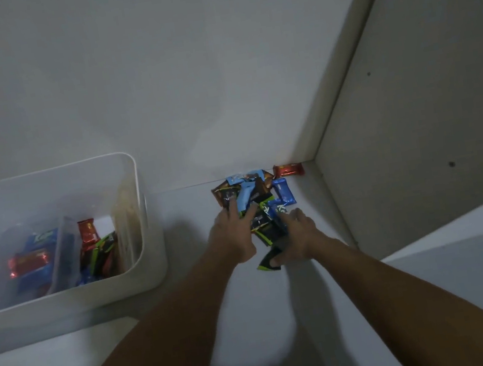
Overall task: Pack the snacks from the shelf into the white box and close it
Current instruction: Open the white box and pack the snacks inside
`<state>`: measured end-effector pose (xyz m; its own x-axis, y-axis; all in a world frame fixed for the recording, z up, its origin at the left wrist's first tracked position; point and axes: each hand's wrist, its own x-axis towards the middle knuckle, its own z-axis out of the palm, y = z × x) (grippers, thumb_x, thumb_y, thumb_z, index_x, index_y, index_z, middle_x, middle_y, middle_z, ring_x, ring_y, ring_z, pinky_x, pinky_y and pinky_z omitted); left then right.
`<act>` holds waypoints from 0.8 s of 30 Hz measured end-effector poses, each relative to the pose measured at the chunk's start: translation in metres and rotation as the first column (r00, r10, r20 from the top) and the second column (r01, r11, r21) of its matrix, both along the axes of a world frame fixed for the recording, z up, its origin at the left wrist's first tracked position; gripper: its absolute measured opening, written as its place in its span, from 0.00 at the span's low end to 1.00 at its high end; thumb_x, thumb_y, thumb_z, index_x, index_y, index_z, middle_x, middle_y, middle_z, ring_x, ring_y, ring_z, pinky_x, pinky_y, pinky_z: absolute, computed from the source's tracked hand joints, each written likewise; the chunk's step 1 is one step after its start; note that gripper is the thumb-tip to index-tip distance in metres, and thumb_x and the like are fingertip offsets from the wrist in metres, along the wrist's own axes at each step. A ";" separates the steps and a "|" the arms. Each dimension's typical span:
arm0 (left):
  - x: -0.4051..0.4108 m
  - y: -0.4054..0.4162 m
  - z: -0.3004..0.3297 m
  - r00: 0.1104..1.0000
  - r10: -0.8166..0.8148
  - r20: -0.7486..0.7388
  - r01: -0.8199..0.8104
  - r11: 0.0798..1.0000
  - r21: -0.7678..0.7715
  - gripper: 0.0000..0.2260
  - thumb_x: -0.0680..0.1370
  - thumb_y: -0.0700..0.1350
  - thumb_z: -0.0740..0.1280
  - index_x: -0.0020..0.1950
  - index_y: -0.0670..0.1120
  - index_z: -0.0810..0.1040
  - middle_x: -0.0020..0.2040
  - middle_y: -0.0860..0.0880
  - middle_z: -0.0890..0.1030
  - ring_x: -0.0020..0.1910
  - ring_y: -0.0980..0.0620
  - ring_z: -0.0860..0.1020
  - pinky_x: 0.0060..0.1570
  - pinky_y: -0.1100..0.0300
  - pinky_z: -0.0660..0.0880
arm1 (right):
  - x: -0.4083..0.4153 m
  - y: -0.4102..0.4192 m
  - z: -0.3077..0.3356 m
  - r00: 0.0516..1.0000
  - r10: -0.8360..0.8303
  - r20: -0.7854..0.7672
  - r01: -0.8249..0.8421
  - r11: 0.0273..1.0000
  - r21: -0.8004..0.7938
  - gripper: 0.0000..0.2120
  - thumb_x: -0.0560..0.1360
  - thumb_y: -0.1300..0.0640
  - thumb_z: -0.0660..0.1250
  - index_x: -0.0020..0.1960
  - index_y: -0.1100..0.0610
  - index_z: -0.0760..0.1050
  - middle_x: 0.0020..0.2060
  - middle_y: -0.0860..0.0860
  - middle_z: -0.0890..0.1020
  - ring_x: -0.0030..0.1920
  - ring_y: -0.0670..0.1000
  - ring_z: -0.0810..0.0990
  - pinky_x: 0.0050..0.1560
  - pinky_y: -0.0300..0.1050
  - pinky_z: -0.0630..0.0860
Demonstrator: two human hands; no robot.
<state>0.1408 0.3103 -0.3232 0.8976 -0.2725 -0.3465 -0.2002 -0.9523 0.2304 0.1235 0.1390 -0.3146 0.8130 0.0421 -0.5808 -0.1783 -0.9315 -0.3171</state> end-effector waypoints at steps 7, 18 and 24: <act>-0.002 -0.008 -0.025 0.997 -0.074 0.003 0.074 0.994 0.078 0.44 0.70 0.48 0.71 0.78 0.56 0.46 0.78 0.42 0.39 0.75 0.39 0.53 0.64 0.44 0.68 | -0.001 0.009 -0.021 0.995 0.087 0.041 -0.079 0.983 -0.166 0.48 0.60 0.38 0.76 0.74 0.44 0.58 0.70 0.55 0.60 0.70 0.60 0.59 0.60 0.60 0.73; -0.020 -0.001 -0.035 0.966 0.032 0.255 -0.029 0.999 -0.016 0.31 0.65 0.50 0.73 0.64 0.46 0.68 0.67 0.45 0.68 0.59 0.44 0.71 0.54 0.52 0.71 | -0.013 -0.006 -0.017 0.969 0.116 0.217 -0.076 0.979 -0.187 0.16 0.74 0.55 0.68 0.61 0.55 0.76 0.56 0.57 0.73 0.57 0.58 0.72 0.51 0.50 0.75; -0.018 0.000 -0.040 0.979 0.090 0.185 -0.084 0.996 -0.041 0.50 0.64 0.55 0.76 0.78 0.47 0.50 0.74 0.38 0.59 0.66 0.40 0.66 0.61 0.49 0.70 | -0.024 -0.015 -0.010 0.969 0.032 0.243 -0.022 0.999 -0.046 0.10 0.71 0.57 0.70 0.51 0.50 0.82 0.50 0.55 0.76 0.51 0.57 0.76 0.46 0.44 0.73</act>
<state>0.1224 0.3101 -0.3630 0.9663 -0.1994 -0.1628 -0.1597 -0.9604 0.2282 0.0997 0.1244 -0.3241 0.9292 0.0458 -0.3668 -0.0749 -0.9484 -0.3082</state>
